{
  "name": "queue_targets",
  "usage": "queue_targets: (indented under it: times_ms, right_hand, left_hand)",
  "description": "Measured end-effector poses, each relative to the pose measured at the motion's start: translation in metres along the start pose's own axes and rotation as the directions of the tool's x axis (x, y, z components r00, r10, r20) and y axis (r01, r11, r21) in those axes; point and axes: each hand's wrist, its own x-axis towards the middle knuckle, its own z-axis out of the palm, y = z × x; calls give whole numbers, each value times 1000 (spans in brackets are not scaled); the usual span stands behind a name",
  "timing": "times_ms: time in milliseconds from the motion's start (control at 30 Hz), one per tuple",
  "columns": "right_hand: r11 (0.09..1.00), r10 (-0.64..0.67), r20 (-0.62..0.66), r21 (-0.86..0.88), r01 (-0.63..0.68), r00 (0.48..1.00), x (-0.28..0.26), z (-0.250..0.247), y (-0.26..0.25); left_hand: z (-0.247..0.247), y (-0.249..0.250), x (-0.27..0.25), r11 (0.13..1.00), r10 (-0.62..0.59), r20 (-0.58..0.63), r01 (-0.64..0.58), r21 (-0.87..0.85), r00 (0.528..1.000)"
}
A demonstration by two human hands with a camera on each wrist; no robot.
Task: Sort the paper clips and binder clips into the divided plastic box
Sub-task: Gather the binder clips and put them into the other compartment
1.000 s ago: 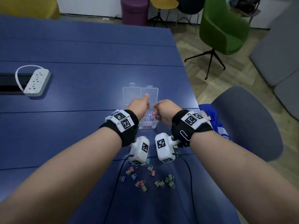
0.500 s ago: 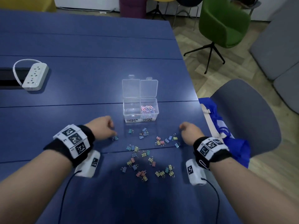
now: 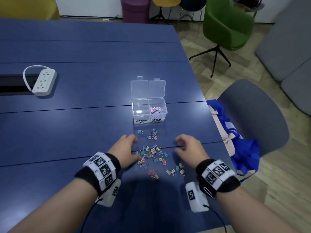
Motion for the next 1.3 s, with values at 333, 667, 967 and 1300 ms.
queue_targets:
  times_ms: [333,667,967,1300]
  right_hand:
    - [956,276,185,-151,-250,943,-29,36,-10]
    - [965,143,236,-250,-82,961,8,6,-56]
    - [930,-29,349,-334,154,936,68,17,-62]
    - [946,-134,329,-239,220,935,33,12,-35]
  left_hand:
    - [50,32,-31,992,-125,81,125,2,989]
    - [5,18,-9,975,-176,99,159,154,979]
    - [-3,16,49,994,-5,-25,8,109,1000]
    - [12,20,11,976,25,85,-43,212,996]
